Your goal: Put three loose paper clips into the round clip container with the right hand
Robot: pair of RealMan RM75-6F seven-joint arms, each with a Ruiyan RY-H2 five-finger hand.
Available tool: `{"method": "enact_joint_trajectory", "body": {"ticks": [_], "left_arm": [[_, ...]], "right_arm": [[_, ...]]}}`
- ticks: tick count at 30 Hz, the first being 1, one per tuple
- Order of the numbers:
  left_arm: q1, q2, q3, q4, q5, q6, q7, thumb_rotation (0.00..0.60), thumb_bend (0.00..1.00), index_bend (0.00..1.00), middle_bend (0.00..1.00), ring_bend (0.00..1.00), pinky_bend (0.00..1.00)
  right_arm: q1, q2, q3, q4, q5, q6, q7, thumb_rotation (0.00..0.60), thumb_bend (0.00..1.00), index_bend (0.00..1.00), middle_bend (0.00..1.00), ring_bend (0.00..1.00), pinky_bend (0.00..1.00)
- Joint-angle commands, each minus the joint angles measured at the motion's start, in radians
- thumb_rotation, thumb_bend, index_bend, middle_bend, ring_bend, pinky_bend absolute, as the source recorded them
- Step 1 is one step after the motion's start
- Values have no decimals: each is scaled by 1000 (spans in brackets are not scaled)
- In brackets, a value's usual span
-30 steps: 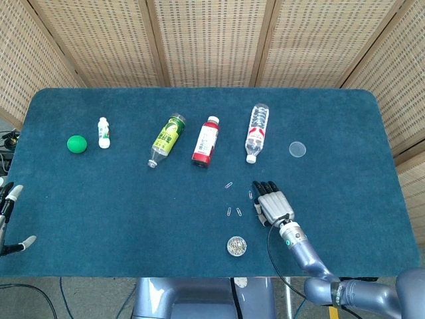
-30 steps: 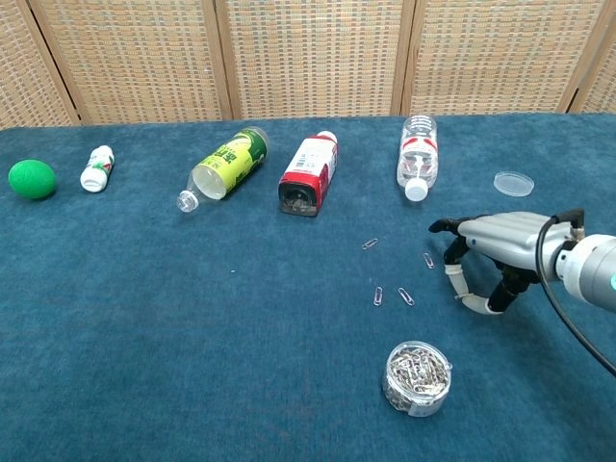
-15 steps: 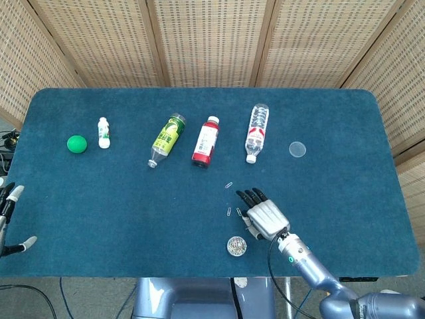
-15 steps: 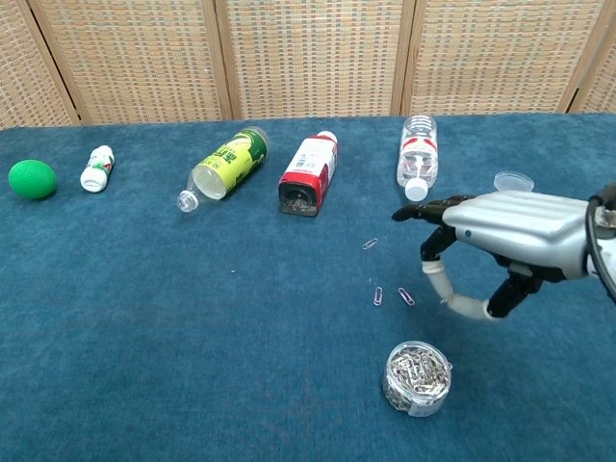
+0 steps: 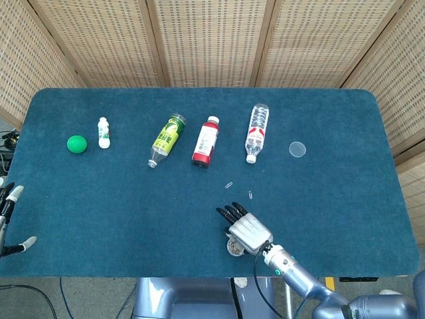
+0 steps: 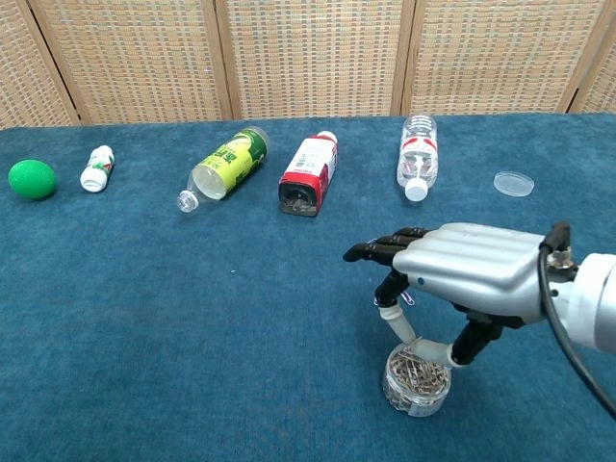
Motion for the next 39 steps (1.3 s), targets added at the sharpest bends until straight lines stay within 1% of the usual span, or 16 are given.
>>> {"method": "enact_joint_trajectory", "body": {"ticks": [1, 13, 15, 16, 17, 19, 21, 30, 32, 35, 37, 39], "left_arm": [[-1, 1, 0, 1, -1, -3, -2, 600, 0, 0, 0, 0, 0], [0, 3, 0, -1, 0, 0, -5, 600, 0, 0, 0, 0, 0], [0, 2, 0, 0, 0, 0, -4, 600, 0, 0, 0, 0, 0], [-1, 2, 0, 1, 0, -1, -3, 600, 0, 0, 0, 0, 0], [-1, 1, 0, 1, 0, -2, -2, 600, 0, 0, 0, 0, 0], [-2, 1, 1, 1, -1, -4, 0, 600, 0, 0, 0, 0, 0], [-2, 0, 1, 0, -1, -4, 2, 600, 0, 0, 0, 0, 0], [-1, -1, 1, -1, 0, -2, 4, 600, 0, 0, 0, 0, 0], [-1, -1, 1, 0, 1, -1, 2, 600, 0, 0, 0, 0, 0], [-1, 0, 1, 1, 0, -2, 0, 600, 0, 0, 0, 0, 0], [-1, 0, 1, 1, -1, -2, -2, 600, 0, 0, 0, 0, 0], [0, 2, 0, -1, 0, -1, -3, 600, 0, 0, 0, 0, 0]], "right_arm": [[6, -21, -5, 10, 26, -8, -31, 600, 440, 648, 20, 0, 0], [10, -45, -20, 22, 59, -2, -95, 600, 439, 648, 21, 0, 0], [11, -40, -20, 16, 68, 0, -103, 600, 401, 645, 22, 0, 0], [12, -37, -19, 13, 71, 0, -105, 600, 358, 633, 22, 0, 0], [12, -35, -18, 11, 72, 2, -106, 600, 310, 614, 22, 0, 0], [12, -31, -16, 6, 69, 8, -102, 600, 269, 575, 22, 0, 0], [10, -28, -16, 4, 65, 12, -97, 600, 259, 558, 22, 0, 0], [8, -20, -14, -4, 59, 23, -85, 600, 258, 556, 22, 0, 0], [7, -15, -3, -10, 57, 32, -72, 600, 259, 556, 22, 0, 0], [5, 1, 26, -18, 52, 52, -39, 600, 261, 556, 22, 0, 0], [6, 13, 52, -14, 54, 65, -16, 600, 264, 556, 22, 0, 0], [9, 18, 87, 13, 74, 75, 11, 600, 269, 556, 22, 0, 0]]}}
